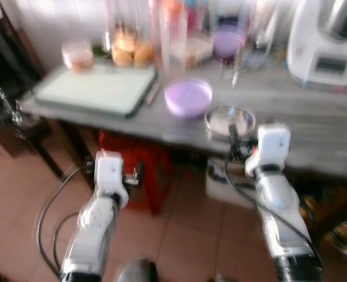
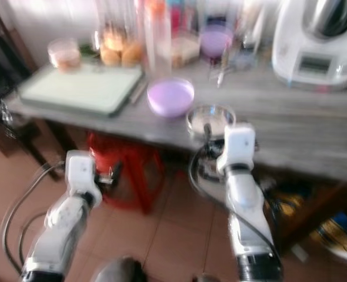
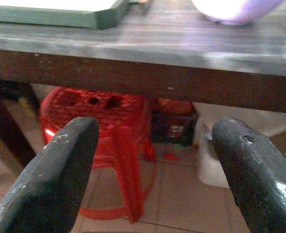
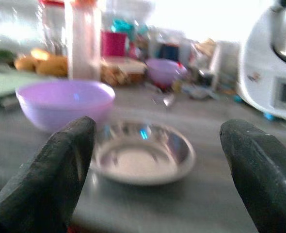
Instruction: Setting the table
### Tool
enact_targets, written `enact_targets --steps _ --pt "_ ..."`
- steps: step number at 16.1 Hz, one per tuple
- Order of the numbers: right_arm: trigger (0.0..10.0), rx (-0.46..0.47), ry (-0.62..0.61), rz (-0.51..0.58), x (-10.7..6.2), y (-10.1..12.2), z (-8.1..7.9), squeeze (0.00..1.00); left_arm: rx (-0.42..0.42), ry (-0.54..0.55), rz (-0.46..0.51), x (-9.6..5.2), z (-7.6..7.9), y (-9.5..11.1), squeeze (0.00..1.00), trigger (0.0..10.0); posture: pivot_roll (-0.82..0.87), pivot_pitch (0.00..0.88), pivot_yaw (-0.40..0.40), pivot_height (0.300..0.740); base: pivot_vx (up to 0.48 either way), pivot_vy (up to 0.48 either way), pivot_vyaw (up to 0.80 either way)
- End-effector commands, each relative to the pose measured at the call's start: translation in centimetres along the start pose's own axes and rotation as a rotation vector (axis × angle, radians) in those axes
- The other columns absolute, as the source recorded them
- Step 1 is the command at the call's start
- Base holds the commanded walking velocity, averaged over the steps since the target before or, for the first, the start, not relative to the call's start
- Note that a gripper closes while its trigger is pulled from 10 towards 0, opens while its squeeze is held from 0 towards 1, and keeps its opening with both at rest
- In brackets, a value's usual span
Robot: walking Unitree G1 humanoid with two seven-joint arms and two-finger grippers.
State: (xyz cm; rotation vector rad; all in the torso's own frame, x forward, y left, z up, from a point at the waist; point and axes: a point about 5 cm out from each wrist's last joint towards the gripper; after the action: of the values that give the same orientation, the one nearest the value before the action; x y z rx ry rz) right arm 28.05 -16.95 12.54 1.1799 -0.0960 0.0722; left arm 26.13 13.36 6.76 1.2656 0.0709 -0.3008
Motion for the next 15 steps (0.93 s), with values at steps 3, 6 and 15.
enact_targets --steps 3,6,15 --pt "10.0 0.031 -0.005 -0.003 -0.18 0.19 -0.08 0.00 0.012 0.002 0.024 0.17 -0.10 0.75 0.00 10.0 -0.04 0.000 0.046 0.740 -0.265 0.000 0.00" --pt "10.0 0.042 -0.005 -0.008 -0.25 0.14 -0.30 0.00 0.012 -0.004 0.026 0.24 0.00 0.78 0.00 10.0 -0.04 0.000 0.049 0.740 -0.287 0.000 0.00" --pt "10.0 0.043 0.000 -0.027 -0.22 -0.28 -0.18 0.00 0.021 0.000 0.026 0.24 -0.14 0.91 0.00 10.0 -0.03 0.000 0.051 0.740 -0.234 0.000 -0.63"
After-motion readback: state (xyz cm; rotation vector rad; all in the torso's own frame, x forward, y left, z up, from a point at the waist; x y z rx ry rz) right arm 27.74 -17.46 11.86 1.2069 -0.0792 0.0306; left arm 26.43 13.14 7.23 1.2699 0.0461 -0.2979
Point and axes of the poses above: a point about 5 cm out from each wrist's last joint towards the gripper, its own x axis pointing out of the wrist towards the gripper, its own y axis along the axis of the wrist's last joint, z = x × y, and after that the axes turned 15 degrees about -x, right-handed
